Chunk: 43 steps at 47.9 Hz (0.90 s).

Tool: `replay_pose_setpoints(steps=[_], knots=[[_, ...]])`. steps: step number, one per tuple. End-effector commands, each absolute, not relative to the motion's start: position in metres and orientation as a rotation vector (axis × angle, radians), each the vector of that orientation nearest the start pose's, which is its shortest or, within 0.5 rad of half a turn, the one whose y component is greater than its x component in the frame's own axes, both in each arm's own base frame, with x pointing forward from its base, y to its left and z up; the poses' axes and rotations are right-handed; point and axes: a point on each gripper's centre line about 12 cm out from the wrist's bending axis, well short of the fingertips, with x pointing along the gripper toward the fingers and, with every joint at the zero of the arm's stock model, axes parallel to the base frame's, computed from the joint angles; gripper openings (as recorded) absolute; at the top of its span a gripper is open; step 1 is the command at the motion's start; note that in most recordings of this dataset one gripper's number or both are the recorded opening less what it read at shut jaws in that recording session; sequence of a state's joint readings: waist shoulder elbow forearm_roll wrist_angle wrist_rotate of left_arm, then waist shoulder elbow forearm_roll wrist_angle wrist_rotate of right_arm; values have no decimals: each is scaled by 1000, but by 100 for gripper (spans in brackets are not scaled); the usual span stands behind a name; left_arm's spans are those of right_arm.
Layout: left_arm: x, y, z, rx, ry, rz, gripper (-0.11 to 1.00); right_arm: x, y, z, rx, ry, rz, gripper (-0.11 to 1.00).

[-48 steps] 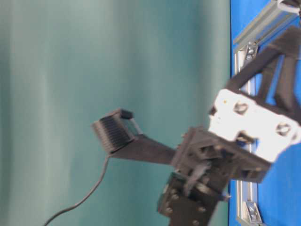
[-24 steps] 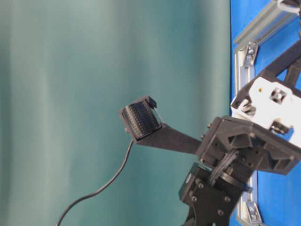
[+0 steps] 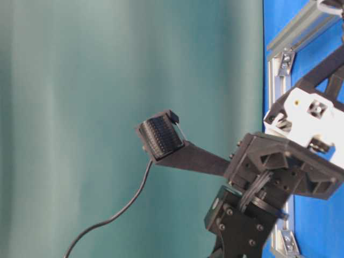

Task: Insert the wire through the string loop located on the right side.
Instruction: 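Close the left gripper on the USB plug beyond the loop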

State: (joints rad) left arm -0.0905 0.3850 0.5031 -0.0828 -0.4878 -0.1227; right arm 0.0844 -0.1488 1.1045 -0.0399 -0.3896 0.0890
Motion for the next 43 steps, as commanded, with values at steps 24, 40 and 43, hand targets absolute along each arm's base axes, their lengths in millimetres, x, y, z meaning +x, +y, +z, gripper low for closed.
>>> replay_pose_setpoints(steps=[24,40,43], knots=[[470,-36,119,-181,355,-8,9,291,26,131,35,541,80,-3],[470,-36,119,-180,357,-8,6,291,26,131,31,541,83,-3],[470,-36,118,-181,358,-8,6,290,26,130,30,545,83,-3]])
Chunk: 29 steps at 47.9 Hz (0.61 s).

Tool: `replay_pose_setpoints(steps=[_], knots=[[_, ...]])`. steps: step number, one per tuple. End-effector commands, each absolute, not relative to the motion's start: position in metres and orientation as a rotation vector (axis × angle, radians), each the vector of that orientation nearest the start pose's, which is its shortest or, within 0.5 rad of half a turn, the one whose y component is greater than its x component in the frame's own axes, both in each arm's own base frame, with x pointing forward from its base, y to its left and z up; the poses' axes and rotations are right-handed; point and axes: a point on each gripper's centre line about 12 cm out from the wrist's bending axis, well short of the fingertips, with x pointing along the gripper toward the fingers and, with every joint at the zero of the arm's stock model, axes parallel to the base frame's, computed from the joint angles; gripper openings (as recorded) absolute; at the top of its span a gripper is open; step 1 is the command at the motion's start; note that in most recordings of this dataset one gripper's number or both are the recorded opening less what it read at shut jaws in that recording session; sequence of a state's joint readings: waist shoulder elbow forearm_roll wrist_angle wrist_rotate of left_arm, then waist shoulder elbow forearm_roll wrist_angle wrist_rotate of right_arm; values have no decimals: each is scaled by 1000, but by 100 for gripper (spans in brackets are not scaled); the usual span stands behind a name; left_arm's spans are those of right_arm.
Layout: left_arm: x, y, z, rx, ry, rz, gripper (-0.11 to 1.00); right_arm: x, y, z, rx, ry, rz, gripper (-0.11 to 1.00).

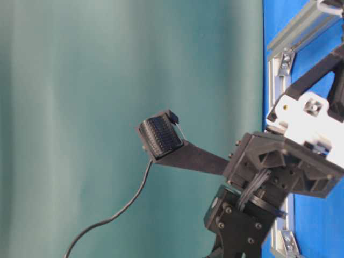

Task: Insert the wire through the string loop located on the right side.
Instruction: 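Close the left gripper on the USB plug beyond the loop, then open the right gripper to release the cable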

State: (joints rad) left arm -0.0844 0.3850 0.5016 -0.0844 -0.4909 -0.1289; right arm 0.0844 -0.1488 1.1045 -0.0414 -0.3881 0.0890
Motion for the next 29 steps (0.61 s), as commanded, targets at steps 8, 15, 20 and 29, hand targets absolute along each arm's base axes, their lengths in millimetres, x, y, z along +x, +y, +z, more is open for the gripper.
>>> replay_pose_setpoints(steps=[8,15,20,29], knots=[[469,-36,118,-179,361,-8,6,289,26,128,28,571,81,0],[469,-36,118,-181,360,-8,6,288,25,126,29,588,78,22],[469,-36,119,-181,358,-8,6,287,25,125,28,604,77,54],[470,-36,119,-181,357,-8,6,285,25,124,28,616,76,81]])
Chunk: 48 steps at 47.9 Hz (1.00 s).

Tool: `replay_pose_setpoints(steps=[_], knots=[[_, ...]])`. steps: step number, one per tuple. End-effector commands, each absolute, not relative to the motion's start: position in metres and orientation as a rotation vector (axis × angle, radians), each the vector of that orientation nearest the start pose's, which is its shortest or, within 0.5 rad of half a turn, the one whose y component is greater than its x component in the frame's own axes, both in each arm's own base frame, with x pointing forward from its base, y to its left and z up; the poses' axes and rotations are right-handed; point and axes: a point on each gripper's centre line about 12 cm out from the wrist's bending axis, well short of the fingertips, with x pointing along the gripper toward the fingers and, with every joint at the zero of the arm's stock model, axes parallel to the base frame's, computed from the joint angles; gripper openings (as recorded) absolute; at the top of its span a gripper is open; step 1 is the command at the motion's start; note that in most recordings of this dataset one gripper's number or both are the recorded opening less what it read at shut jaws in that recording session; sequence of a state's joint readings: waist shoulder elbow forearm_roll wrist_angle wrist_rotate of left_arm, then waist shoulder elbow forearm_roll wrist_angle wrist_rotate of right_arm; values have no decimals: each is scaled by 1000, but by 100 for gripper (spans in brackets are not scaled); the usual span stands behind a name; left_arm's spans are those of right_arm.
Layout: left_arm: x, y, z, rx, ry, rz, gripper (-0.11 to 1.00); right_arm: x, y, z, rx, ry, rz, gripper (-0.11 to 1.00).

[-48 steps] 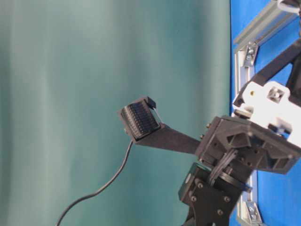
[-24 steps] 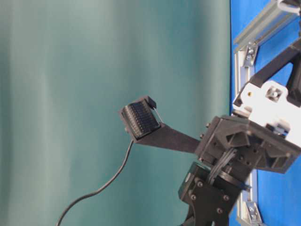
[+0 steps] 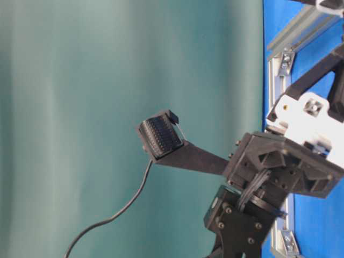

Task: Insert the wire through the string loop located on the right side.
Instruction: 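Open the right gripper to release the cable, then pull the plug leftward with the left gripper, drawing cable through the loop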

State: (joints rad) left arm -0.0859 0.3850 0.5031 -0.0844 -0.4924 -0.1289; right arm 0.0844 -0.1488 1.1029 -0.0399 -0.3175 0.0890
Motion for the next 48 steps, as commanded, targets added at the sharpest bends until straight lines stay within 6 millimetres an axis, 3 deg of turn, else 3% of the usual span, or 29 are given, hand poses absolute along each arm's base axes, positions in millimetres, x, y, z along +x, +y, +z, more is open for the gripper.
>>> replay_pose_setpoints(steps=[1,13,21,38,48], knots=[[470,-36,119,-181,357,-8,6,284,25,124,28,617,76,79],[469,-36,119,-181,358,-8,6,285,25,124,28,614,76,77],[457,-34,119,-180,372,-6,6,285,25,124,28,613,76,77],[382,-35,134,-172,335,-23,6,286,25,125,28,611,76,77],[335,-31,123,-181,393,-15,6,287,25,126,32,608,75,77]])
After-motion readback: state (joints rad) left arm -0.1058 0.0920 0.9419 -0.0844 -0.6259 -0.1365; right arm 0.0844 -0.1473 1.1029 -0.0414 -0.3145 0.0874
